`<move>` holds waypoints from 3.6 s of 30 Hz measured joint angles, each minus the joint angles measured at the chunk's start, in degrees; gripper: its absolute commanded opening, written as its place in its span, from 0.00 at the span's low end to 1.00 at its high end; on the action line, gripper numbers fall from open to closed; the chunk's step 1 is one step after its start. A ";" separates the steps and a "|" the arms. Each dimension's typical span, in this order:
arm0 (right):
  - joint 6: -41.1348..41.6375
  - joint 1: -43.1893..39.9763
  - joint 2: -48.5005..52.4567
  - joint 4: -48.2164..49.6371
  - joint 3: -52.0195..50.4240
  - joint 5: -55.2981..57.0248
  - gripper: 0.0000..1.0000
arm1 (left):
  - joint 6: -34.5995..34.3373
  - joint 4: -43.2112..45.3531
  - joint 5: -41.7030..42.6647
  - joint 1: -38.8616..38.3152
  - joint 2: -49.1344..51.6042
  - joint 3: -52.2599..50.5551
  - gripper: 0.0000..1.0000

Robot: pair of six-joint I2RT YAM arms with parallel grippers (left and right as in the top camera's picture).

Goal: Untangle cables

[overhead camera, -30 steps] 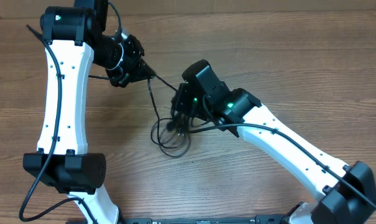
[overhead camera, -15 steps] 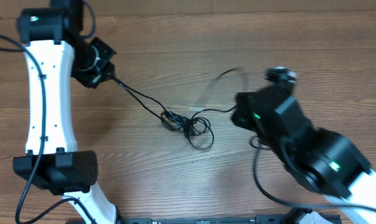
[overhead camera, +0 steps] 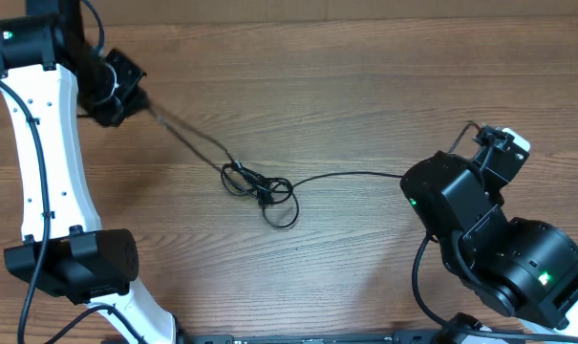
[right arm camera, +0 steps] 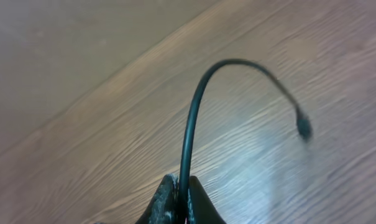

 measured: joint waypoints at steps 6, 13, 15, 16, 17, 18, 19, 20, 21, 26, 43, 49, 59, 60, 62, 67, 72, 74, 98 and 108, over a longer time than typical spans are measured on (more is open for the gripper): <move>7.56 0.00 2.58 -9.18 0.00 2.69 0.04 | 6.64 16.70 33.29 -0.04 0.00 4.13 0.04; 13.38 0.00 6.86 -13.73 0.00 3.54 0.04 | 1.99 19.52 33.27 0.11 -1.60 19.37 0.04; 14.19 -0.11 7.85 -14.36 0.00 3.63 0.04 | 1.33 19.06 29.64 0.17 -3.28 23.50 0.04; 14.43 -0.33 8.11 -14.84 0.00 3.61 0.04 | 1.20 18.58 27.74 0.35 -4.02 25.00 0.04; 14.86 -0.92 8.35 -15.80 0.00 3.48 0.04 | 1.14 17.53 25.07 0.66 -4.94 26.56 0.04; 15.45 -1.75 8.44 -16.79 0.00 3.39 0.04 | 1.01 16.22 22.34 1.11 -5.90 27.63 0.04; 16.28 -2.82 8.50 -17.94 0.00 3.32 0.04 | 0.92 14.34 18.73 1.79 -7.10 28.48 0.04; 17.22 -4.59 8.50 -19.26 0.00 3.04 0.04 | 0.68 11.78 14.29 2.69 -8.39 29.05 0.04; 17.92 -6.73 8.50 -20.13 0.00 2.82 0.04 | 0.31 9.79 10.38 3.50 -9.40 29.35 0.04; 18.71 -18.14 8.50 -19.78 0.00 0.20 0.04 | -0.33 0.63 -8.68 5.68 -11.30 29.83 0.04; 1.20 -31.23 8.50 -7.21 0.00 -14.25 0.20 | 0.20 -2.29 -20.11 5.60 -6.97 28.20 0.04; -20.13 -31.23 8.50 4.68 0.02 -36.81 0.97 | 4.92 1.25 1.88 -0.09 -6.73 28.13 0.04; -35.47 -29.81 10.12 8.61 0.02 -62.73 1.00 | 1.27 2.84 8.96 -10.14 -6.73 28.11 0.04; -36.22 -29.05 10.84 8.48 0.02 -63.80 1.00 | 0.83 3.30 9.14 -10.67 -6.73 28.11 0.04; -37.24 -26.84 12.66 8.48 0.02 -65.29 1.00 | -0.07 3.69 9.38 -11.34 -6.73 28.11 0.04; -38.36 -19.93 17.44 12.44 0.02 -67.73 1.00 | -1.42 3.54 9.53 -12.09 -6.73 28.11 0.04; -38.53 -13.44 20.70 19.54 0.02 -69.20 1.00 | -1.81 2.97 9.51 -13.27 -6.73 28.11 0.04; -38.03 -10.99 21.27 23.50 0.00 -69.64 1.00 | -1.81 2.40 9.49 -13.92 -6.73 28.11 0.04; -28.50 -7.93 26.38 33.70 0.02 -67.21 0.54 | -7.56 1.46 9.53 -20.59 -6.73 28.09 0.04; -28.57 -7.93 26.38 33.97 0.00 -66.38 0.70 | -7.58 1.44 9.55 -20.59 -6.73 28.09 0.04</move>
